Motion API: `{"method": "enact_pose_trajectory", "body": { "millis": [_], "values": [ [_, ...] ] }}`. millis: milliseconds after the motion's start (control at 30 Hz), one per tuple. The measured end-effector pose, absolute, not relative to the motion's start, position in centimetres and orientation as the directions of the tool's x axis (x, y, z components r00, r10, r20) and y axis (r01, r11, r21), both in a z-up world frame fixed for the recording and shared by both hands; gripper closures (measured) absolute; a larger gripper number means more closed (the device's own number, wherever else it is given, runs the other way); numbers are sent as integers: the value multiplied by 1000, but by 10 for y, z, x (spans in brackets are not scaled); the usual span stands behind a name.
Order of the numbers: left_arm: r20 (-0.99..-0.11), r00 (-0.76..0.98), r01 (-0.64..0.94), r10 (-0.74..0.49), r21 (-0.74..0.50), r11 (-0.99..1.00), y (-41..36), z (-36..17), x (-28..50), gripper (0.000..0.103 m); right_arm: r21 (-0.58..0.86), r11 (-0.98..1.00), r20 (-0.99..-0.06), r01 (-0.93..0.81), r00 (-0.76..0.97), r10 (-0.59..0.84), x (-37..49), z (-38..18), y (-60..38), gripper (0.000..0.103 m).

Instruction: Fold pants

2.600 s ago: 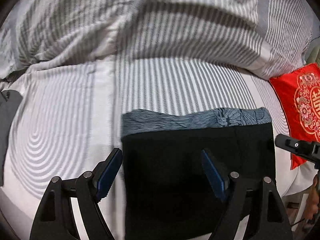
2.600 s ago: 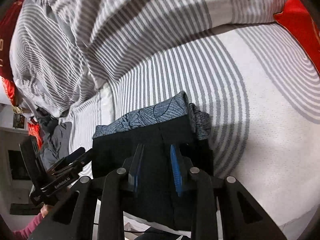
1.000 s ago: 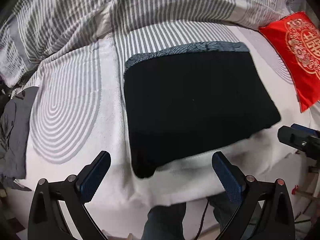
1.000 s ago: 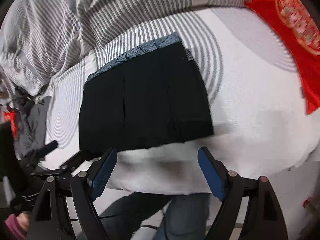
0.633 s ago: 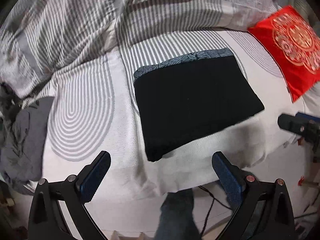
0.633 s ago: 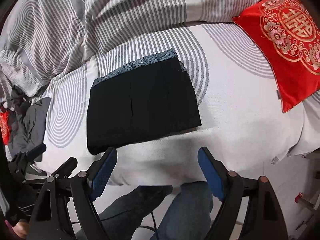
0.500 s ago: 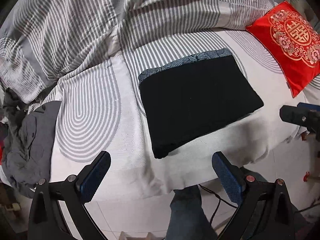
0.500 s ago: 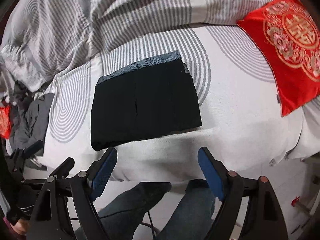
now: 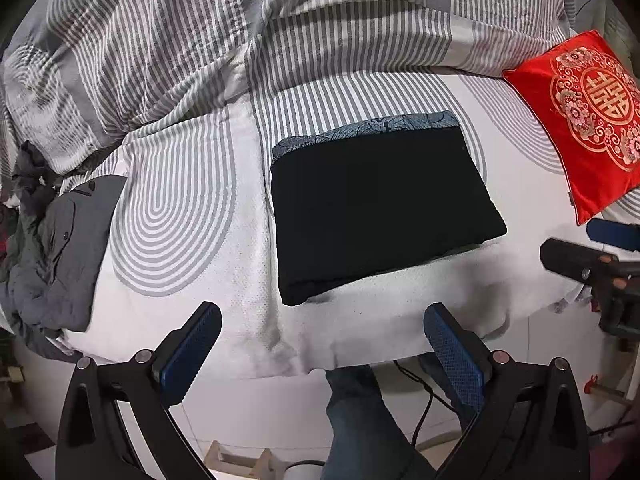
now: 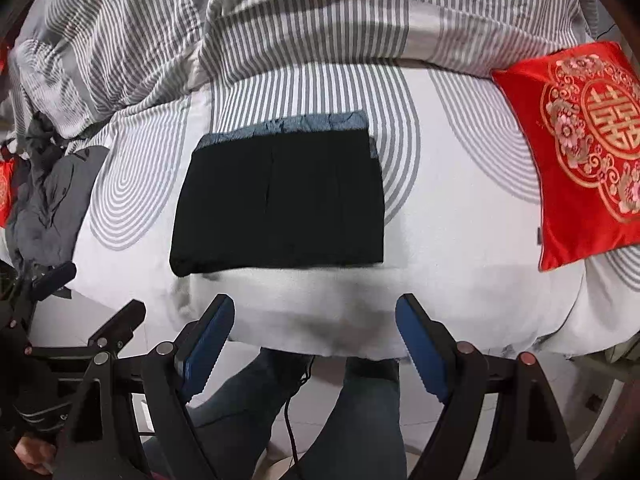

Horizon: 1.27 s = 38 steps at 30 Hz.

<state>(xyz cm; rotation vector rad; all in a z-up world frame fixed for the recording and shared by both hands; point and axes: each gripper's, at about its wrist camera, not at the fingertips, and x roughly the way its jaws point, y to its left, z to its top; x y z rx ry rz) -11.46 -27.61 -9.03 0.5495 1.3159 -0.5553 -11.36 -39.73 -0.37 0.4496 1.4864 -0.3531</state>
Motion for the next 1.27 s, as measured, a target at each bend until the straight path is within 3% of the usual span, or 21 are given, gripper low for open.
{"method": "enact_pose_trajectory", "body": {
  "millis": [1267],
  "values": [
    [-983,147,651,-106,16,759,-284,-84,-117,1,74,883,-997,463,40,63,-105,-8,-397,18]
  ]
}}
